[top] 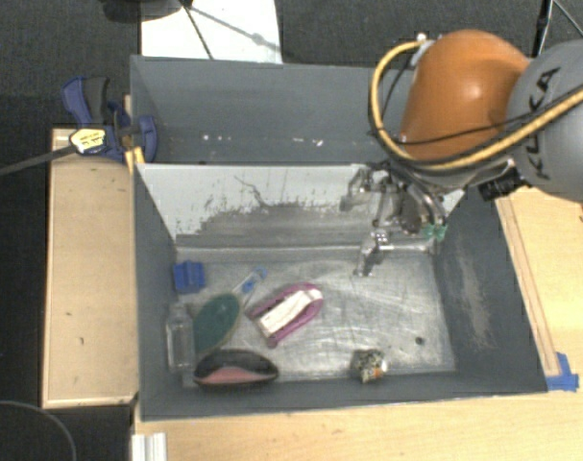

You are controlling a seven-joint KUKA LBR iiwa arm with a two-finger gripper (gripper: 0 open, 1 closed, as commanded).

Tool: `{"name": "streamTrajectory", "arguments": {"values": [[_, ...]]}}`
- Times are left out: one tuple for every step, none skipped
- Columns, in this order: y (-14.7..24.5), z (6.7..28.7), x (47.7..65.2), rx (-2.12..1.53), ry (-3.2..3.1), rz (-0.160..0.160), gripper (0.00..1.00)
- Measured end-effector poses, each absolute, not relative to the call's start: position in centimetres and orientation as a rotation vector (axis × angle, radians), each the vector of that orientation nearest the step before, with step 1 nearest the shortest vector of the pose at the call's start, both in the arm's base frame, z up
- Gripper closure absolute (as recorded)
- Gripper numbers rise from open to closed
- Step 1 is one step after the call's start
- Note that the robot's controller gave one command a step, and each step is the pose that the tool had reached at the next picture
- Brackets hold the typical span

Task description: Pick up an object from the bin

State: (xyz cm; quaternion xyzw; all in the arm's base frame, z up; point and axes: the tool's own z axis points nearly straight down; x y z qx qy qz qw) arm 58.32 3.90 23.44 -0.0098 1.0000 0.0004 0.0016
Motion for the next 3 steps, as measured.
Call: {"name": "streamTrajectory", "arguments": {"values": [[9.5, 14.3, 52.8, -0.377, 3.124, 0.003, 0.0], [11.2, 7.4, 57.9, -0.164, 3.136, -0.001, 0.0], [11.3, 7.6, 58.0, -0.16, 3.125, 0.005, 1.0]]}}
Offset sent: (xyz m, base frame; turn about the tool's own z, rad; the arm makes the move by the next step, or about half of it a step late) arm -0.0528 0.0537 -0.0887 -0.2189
